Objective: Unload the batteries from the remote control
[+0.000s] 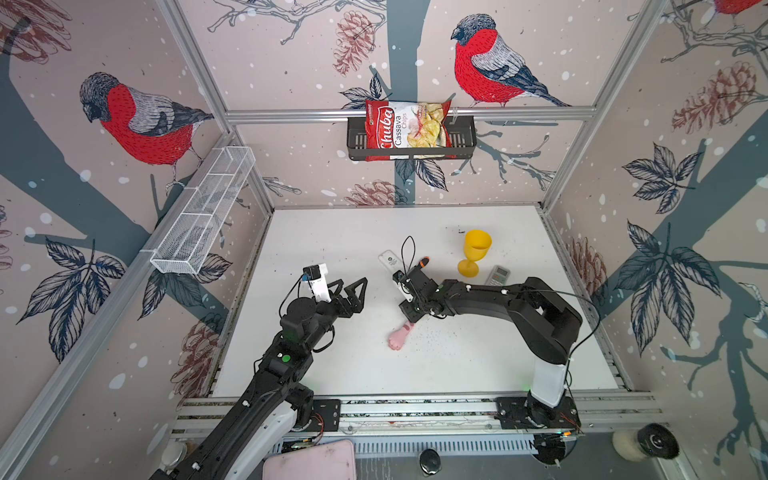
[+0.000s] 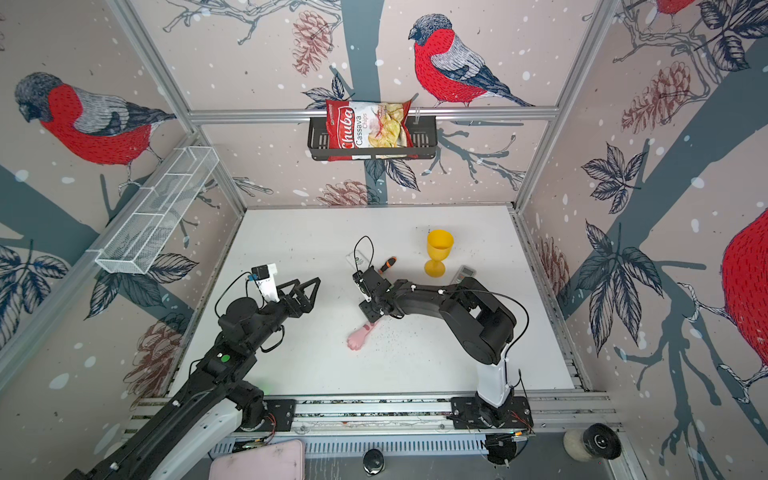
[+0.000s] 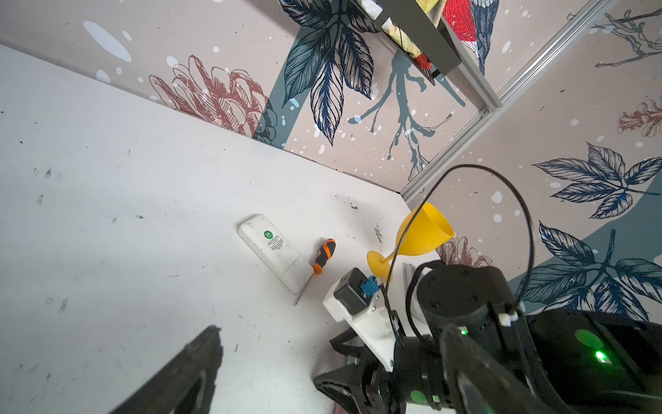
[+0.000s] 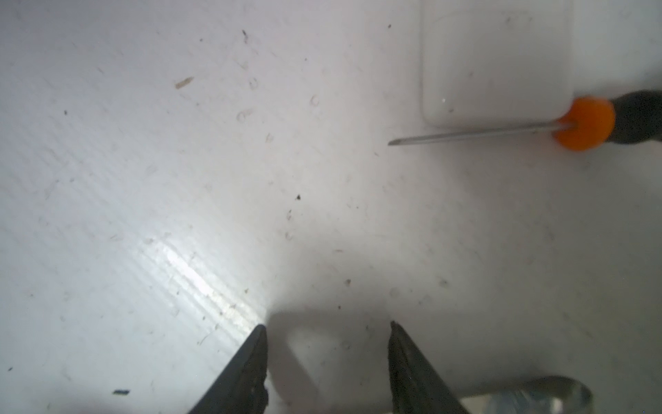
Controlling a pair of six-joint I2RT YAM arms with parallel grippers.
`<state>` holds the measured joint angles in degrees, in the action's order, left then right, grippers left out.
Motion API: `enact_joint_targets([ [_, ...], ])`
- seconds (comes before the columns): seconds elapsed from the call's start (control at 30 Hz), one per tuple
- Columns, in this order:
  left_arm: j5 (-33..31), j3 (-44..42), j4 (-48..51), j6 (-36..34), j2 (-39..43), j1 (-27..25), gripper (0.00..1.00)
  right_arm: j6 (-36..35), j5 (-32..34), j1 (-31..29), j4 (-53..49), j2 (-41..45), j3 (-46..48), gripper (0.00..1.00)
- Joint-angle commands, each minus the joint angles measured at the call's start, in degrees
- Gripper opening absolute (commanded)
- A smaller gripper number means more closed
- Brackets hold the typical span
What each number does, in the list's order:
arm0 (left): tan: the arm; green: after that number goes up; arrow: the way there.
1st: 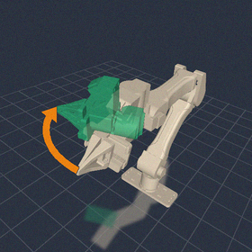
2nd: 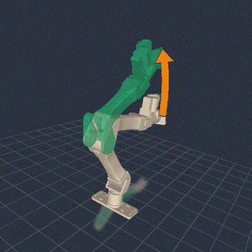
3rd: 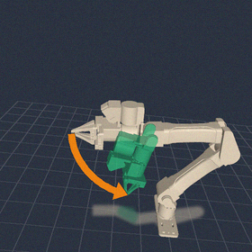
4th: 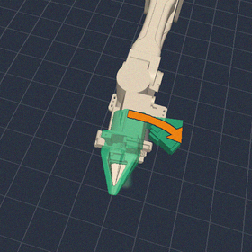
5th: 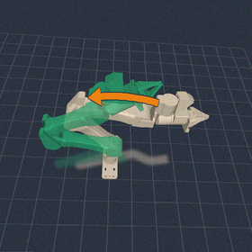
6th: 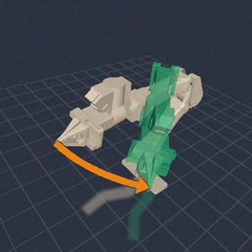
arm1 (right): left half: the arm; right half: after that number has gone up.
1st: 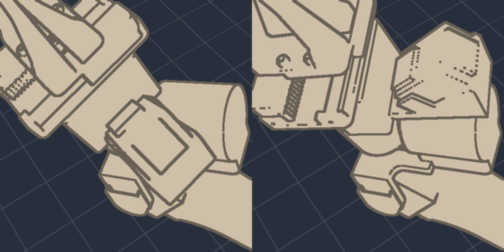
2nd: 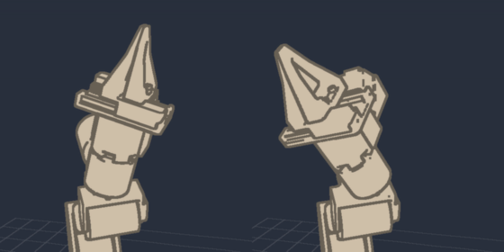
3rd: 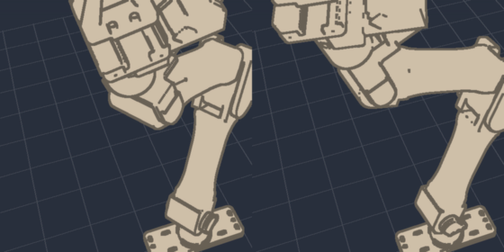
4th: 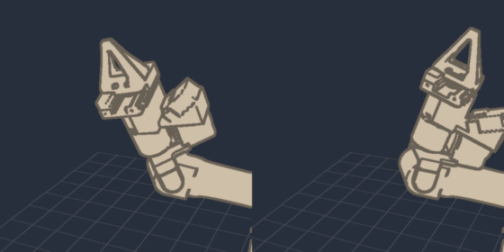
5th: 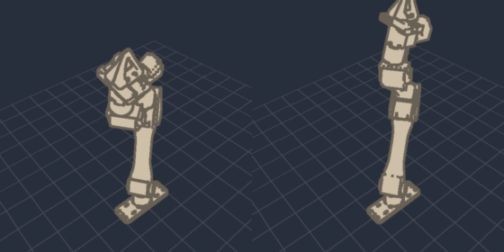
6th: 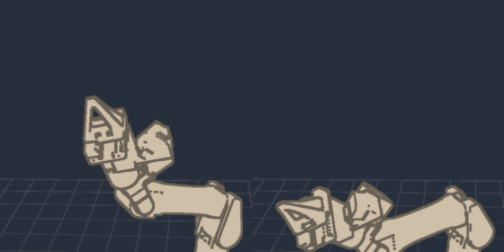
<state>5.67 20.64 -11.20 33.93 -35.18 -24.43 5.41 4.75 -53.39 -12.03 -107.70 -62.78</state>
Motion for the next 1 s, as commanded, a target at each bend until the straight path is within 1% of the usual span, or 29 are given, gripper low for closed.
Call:
enact_joint_targets([
  [0.0,-1.5,1.4,1.6,-1.7,-1.2,-0.6,0.94,3.8,2.5,-0.6,-0.4,1.8,3.1,0.55],
  [0.23,-7.8,5.1,3.3,-4.4,-6.6,-5.7,0.94,7.6,4.5,-0.9,1.5,7.1,9.1,0.6],
  [0.3,-8.8,7.1,4.4,-5.5,-9.8,-6.5,0.94,8.3,4.8,-0.8,1.7,8.8,10.4,0.61],
  [0.4,-10.0,11.3,6.8,-7.5,-15.4,-6.7,0.94,9.1,4.7,-0.4,2.6,11.5,12.3,0.67],
  [0.6,-11.4,23.3,12.9,-13.2,-29.4,-6.6,0.93,8.8,2.8,2.3,4.0,15.7,12.9,0.77],
  [0.67,-11.9,27.5,14.4,-13.4,-34.4,-5.9,0.92,7.7,1.8,3.4,4.3,16.3,11.9,0.8],
  [0.8,-8.4,33.9,14.6,-13.9,-42.3,-3.0,0.91,4.9,1.6,5.2,3.9,15.6,8.4,0.88],
  [0.87,-8.0,38.5,16.2,-14.3,-46.2,-1.4,0.91,2.5,-0.2,6.2,4.7,14.6,6.3,0.91],
  [0.97,-7.0,43.6,18.0,-12.7,-50.0,1.4,0.92,-0.7,-1.2,7.0,4.6,11.4,1.6,0.94],
])
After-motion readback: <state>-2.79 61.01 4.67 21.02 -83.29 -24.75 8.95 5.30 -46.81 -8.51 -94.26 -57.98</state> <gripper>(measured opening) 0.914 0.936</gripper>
